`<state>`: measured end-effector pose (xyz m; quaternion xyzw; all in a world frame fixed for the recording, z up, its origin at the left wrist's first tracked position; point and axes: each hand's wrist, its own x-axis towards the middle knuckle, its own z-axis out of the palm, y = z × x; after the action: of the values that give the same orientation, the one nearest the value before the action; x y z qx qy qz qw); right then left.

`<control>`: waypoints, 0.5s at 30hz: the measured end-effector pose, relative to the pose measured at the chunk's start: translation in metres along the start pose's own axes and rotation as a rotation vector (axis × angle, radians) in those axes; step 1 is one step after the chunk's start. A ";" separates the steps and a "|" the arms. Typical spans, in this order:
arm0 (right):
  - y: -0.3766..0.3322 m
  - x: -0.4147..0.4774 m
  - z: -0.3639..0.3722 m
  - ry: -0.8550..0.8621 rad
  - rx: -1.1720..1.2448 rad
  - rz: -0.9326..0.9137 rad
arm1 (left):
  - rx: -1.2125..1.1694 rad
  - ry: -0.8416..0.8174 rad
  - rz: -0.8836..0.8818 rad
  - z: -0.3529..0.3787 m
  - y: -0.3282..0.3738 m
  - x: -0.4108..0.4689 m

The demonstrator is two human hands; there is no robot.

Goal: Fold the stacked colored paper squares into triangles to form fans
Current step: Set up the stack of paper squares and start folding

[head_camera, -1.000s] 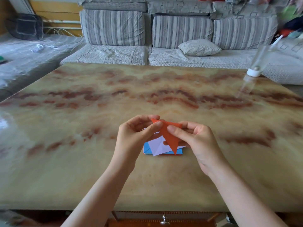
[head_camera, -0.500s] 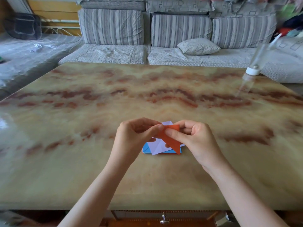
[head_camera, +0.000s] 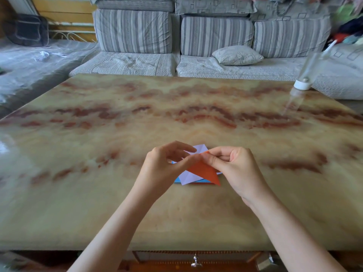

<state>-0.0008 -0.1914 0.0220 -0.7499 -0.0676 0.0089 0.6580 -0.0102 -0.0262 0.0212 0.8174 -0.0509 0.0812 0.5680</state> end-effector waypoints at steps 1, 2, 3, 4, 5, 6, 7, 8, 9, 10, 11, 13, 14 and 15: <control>0.000 -0.001 0.001 -0.017 -0.004 0.003 | 0.021 -0.010 0.022 0.001 0.000 0.000; -0.001 -0.001 0.001 -0.025 -0.003 0.010 | 0.022 -0.005 0.034 0.001 0.000 -0.001; -0.001 -0.002 0.001 -0.027 0.004 0.022 | 0.010 0.013 0.036 0.002 0.000 -0.001; -0.001 -0.002 0.001 -0.030 0.012 0.036 | -0.011 0.035 0.033 0.003 0.000 -0.001; -0.002 -0.003 0.000 -0.044 0.020 0.054 | -0.034 0.056 0.030 0.003 0.001 -0.001; -0.004 -0.004 0.000 -0.071 0.035 0.073 | -0.057 0.075 0.027 0.003 0.001 -0.001; -0.005 -0.005 -0.001 -0.099 0.060 0.091 | -0.081 0.088 0.023 0.003 0.000 -0.001; -0.007 -0.006 -0.001 -0.115 0.086 0.103 | -0.103 0.094 0.014 0.003 0.000 -0.001; -0.008 -0.007 -0.001 -0.116 0.098 0.104 | -0.117 0.094 0.003 0.002 0.000 0.000; -0.008 -0.007 0.000 -0.106 0.091 0.096 | -0.117 0.091 -0.005 0.001 0.000 0.000; -0.008 -0.007 0.000 -0.095 0.075 0.089 | -0.107 0.088 -0.014 0.001 -0.001 0.000; -0.007 -0.006 0.000 -0.089 0.046 0.078 | -0.091 0.074 -0.031 0.001 -0.002 0.001; -0.008 -0.007 0.000 -0.096 0.034 0.075 | -0.091 0.056 -0.036 0.001 -0.001 0.002; -0.008 -0.007 0.001 -0.106 0.021 0.072 | -0.086 0.035 -0.033 0.002 -0.001 0.001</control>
<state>-0.0086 -0.1907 0.0292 -0.7435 -0.0754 0.0729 0.6605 -0.0085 -0.0273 0.0201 0.7913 -0.0312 0.0837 0.6049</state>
